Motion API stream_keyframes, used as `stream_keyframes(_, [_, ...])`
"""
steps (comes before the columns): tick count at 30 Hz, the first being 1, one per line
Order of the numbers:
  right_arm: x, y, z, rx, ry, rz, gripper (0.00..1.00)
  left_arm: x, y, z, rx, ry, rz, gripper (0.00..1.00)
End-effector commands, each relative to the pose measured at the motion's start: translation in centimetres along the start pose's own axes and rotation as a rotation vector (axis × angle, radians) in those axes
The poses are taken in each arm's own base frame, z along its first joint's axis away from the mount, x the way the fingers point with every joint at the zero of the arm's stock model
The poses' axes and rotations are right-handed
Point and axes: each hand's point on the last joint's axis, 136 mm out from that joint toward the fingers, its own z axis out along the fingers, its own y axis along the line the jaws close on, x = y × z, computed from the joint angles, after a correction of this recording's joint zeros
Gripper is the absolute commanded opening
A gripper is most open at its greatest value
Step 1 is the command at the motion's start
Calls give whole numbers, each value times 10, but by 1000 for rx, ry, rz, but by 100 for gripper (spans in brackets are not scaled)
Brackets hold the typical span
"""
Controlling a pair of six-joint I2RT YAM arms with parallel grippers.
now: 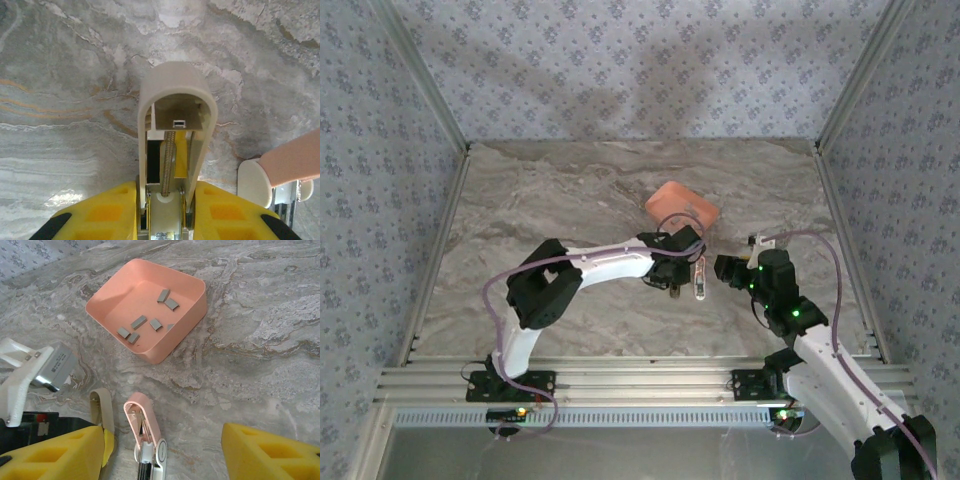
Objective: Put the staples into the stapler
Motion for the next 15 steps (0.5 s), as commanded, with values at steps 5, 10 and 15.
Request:
stream_keyframes(5, [3, -7, -1, 28, 1, 27, 64, 11, -7, 4, -2, 42, 11, 27])
stream_keyframes(10, [3, -7, -1, 28, 1, 24, 64, 13, -9, 3, -9, 52, 26, 35])
stream_keyframes(15, [2, -6, -1, 22, -1, 23, 64, 11, -12, 0, -1, 51, 39, 44])
